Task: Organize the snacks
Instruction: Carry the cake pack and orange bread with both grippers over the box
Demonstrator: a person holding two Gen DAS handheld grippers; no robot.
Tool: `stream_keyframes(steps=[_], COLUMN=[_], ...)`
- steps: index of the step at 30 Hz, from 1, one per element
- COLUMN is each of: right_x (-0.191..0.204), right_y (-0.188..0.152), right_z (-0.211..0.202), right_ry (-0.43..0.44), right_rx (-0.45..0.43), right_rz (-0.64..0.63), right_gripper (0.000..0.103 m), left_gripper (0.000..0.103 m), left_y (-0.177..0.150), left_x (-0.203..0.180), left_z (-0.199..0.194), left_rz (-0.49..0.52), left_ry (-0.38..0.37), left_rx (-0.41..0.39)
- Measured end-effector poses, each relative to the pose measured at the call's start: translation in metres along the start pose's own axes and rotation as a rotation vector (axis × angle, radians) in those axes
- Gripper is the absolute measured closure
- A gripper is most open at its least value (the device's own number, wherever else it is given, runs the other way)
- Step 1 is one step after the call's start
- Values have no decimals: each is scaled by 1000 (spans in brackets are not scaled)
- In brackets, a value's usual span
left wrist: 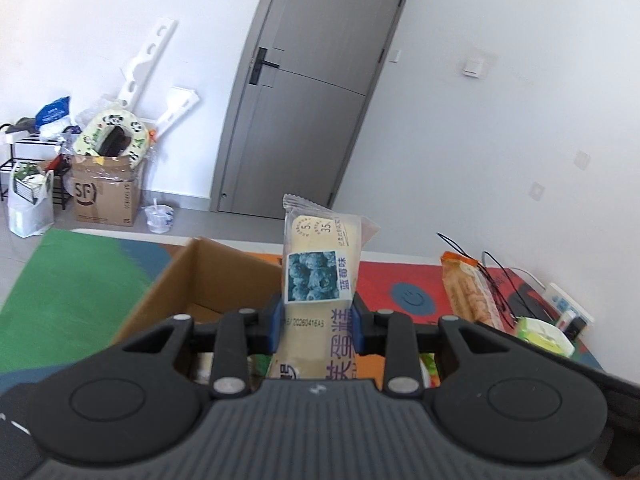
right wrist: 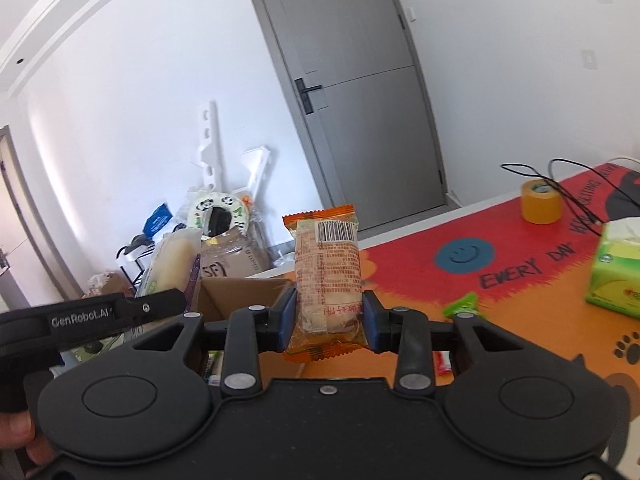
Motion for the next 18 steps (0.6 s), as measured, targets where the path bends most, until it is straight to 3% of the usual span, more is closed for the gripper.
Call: stream_keyframes(steps=[18], right_x=[66], right_y=[0], right_z=[47], right_ry=[60], right_rx=[49], right_rz=[-75], right_gripper=[68], left_gripper=[71], left_y=[6], left_x=[77], left_z=[44], left_rz=[-35], left_ry=[66], left_rx=[75])
Point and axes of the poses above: each gripper's, at about its wrist camera, not at the fingertips, and z roughly the way its jaws point, x to its left, y to its top, the point moved 7 cm from there along z, roughly the way its jaws point, and after that the axes turned 1 degree about y, right-handed, at the moved point
